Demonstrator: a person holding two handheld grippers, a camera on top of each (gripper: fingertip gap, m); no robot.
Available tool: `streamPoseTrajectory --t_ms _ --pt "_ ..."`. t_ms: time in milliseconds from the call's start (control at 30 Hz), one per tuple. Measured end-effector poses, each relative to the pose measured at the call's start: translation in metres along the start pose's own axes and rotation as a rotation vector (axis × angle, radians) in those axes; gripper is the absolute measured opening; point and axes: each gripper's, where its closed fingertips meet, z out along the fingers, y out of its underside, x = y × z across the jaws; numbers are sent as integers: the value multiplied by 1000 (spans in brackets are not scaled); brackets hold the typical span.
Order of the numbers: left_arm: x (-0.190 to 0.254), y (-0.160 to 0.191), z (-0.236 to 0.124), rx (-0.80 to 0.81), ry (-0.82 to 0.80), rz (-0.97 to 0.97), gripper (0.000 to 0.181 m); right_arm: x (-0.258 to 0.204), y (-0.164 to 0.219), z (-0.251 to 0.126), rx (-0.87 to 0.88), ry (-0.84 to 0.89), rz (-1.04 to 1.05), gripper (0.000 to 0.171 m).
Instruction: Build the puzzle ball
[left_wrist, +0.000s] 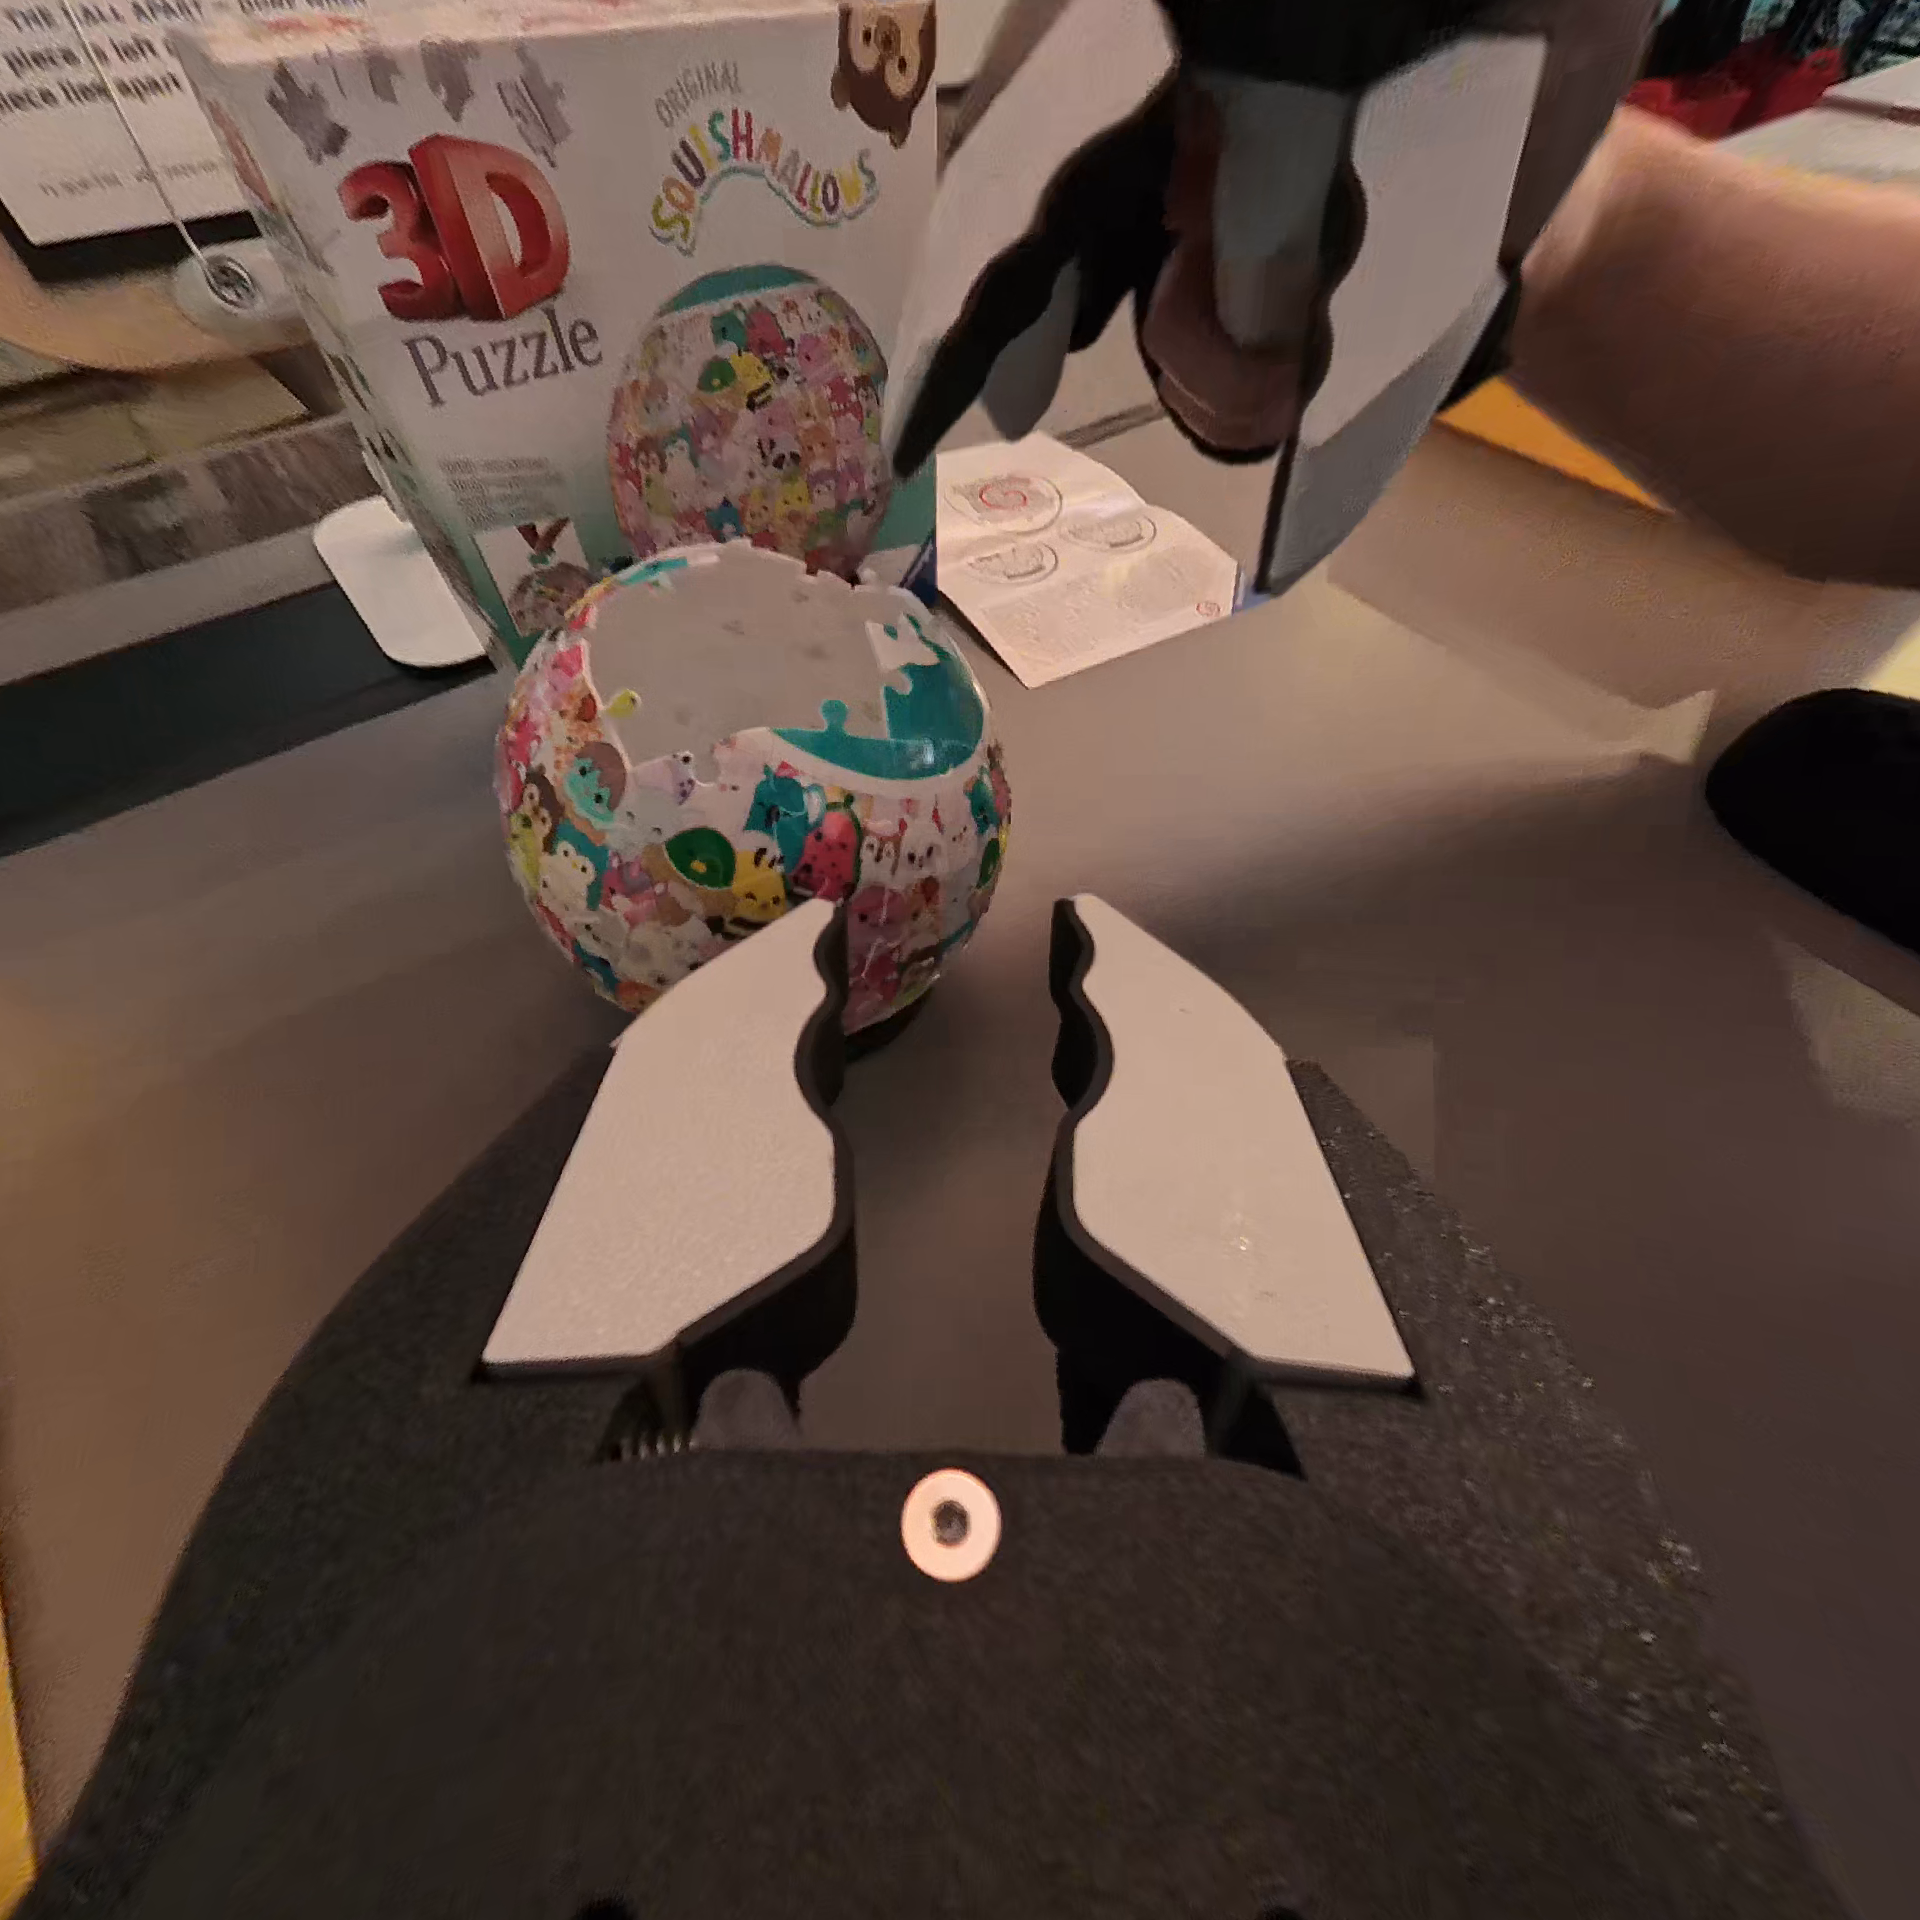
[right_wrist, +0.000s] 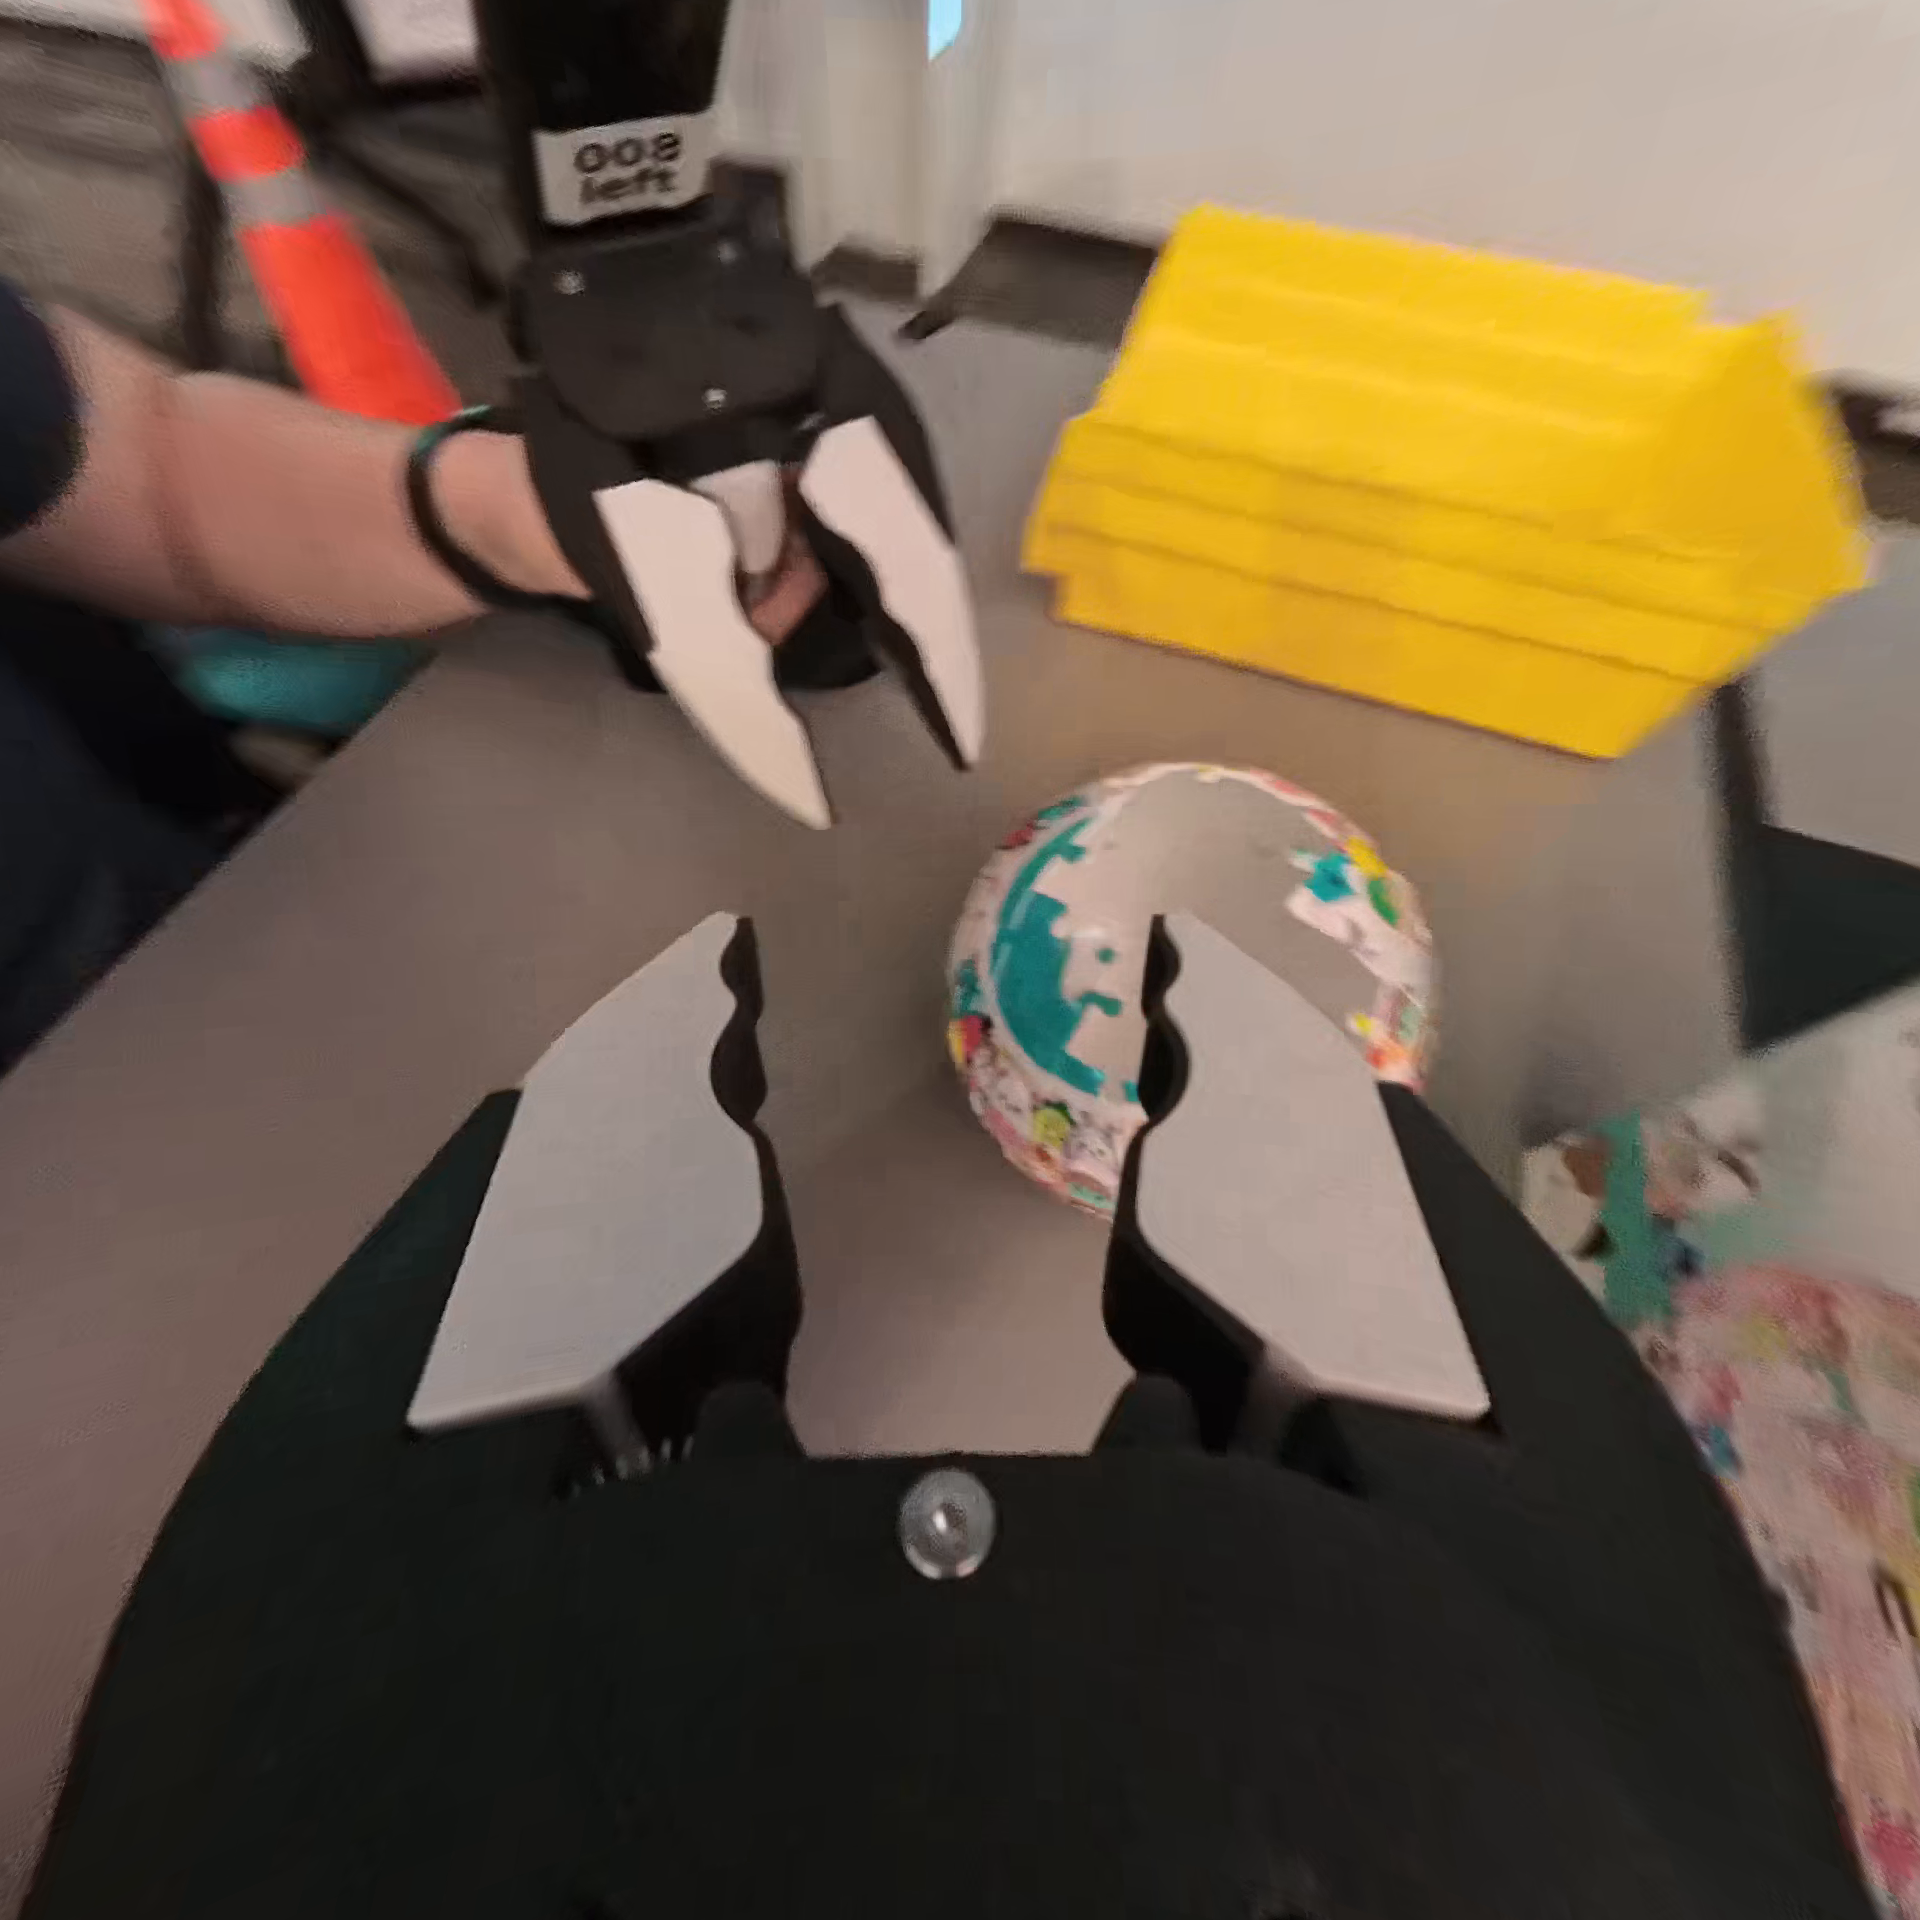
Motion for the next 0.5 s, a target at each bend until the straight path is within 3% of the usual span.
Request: streamPoseTrajectory --t_ms 67,233,300,500 --pt "7 -5 1 45 1 9 34 -10 -2 4 -138 -205 36 72" --pt "21 -22 6 185 -39 105 8 4 7 18 -397 -358 53 74" --pt "16 -21 11 161 -120 175 0 10 17 23 -483 -378 15 64" --pt "13 -16 26 129 -122 159 0 16 16 38 -488 -402 20 41"
